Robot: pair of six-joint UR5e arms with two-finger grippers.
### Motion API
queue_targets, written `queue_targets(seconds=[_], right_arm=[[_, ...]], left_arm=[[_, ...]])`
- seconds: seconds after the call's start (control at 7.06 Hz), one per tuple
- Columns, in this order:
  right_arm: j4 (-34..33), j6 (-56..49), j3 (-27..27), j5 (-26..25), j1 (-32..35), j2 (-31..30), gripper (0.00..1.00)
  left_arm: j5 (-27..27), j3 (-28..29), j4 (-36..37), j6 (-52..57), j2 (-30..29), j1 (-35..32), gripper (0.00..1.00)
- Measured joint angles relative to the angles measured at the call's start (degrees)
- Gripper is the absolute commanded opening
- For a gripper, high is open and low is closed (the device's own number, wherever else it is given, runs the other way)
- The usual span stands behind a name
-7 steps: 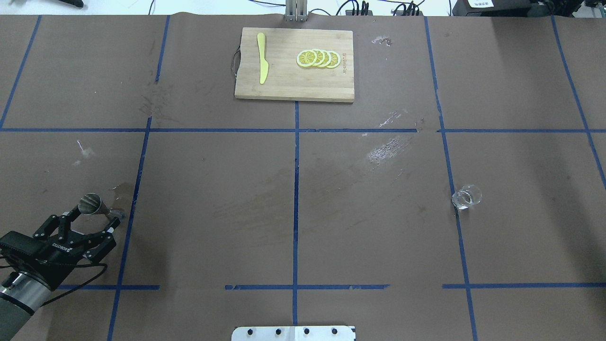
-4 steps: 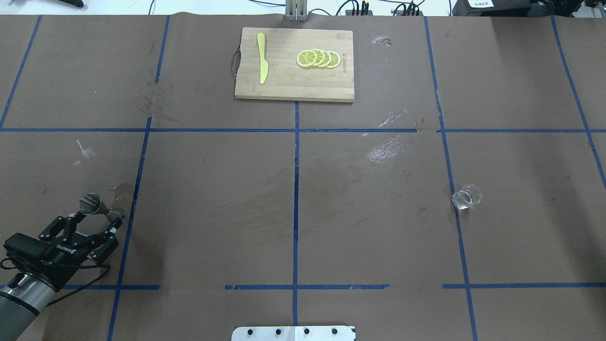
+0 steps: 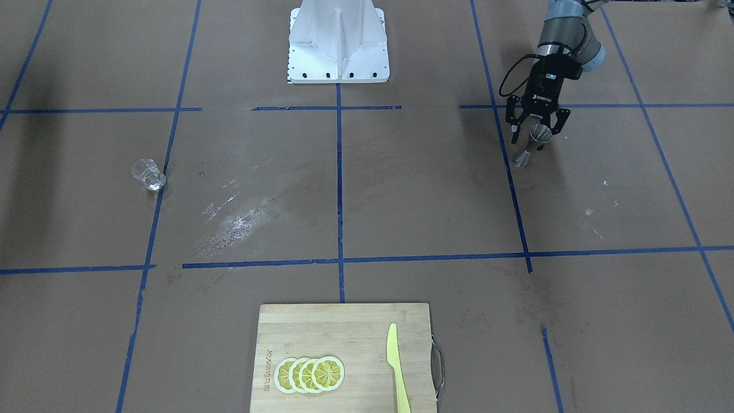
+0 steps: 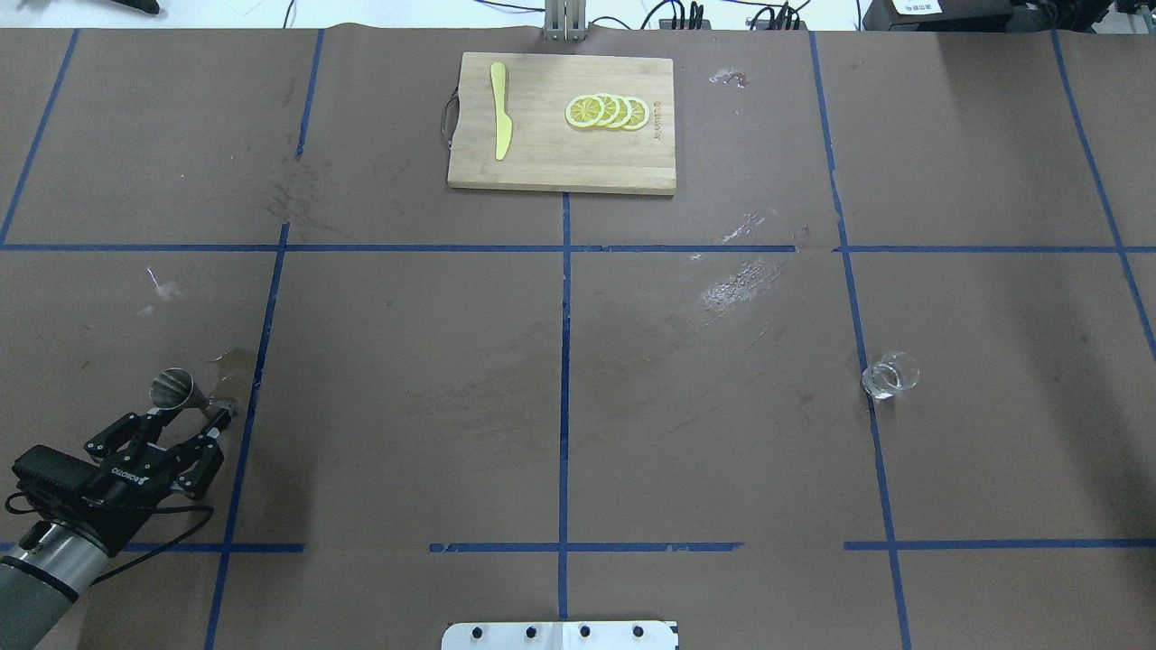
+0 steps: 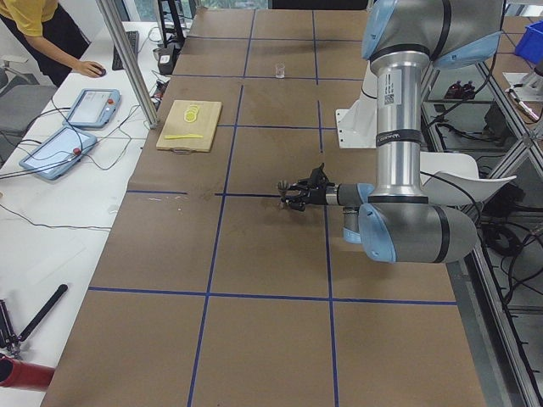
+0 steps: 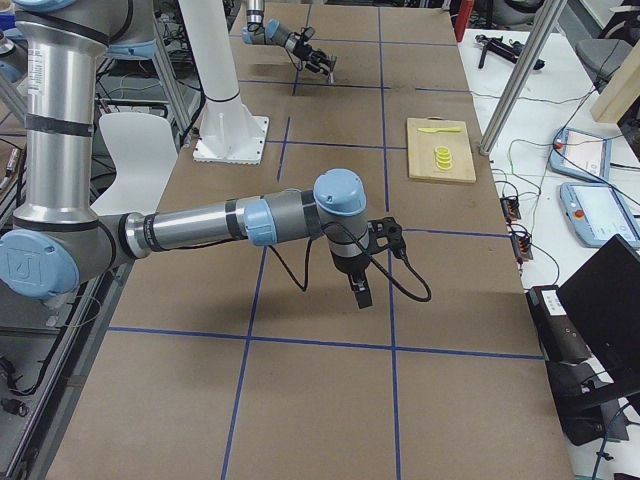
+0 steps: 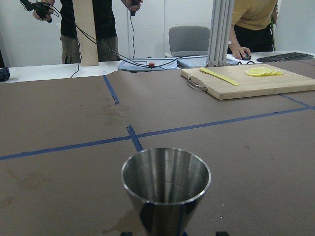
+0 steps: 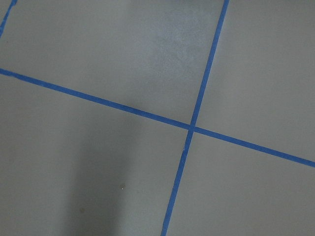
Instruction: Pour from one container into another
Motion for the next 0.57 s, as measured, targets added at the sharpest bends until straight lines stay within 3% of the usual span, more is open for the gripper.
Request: queue_targets(seconds=[0.57], right_arm=[[0.01,0.0,0.04,0.0,0.0,0.01,1.0]], left_arm=[[-0.7,0.17,-0.08,0.07,-0.11,-0.16,0.66]])
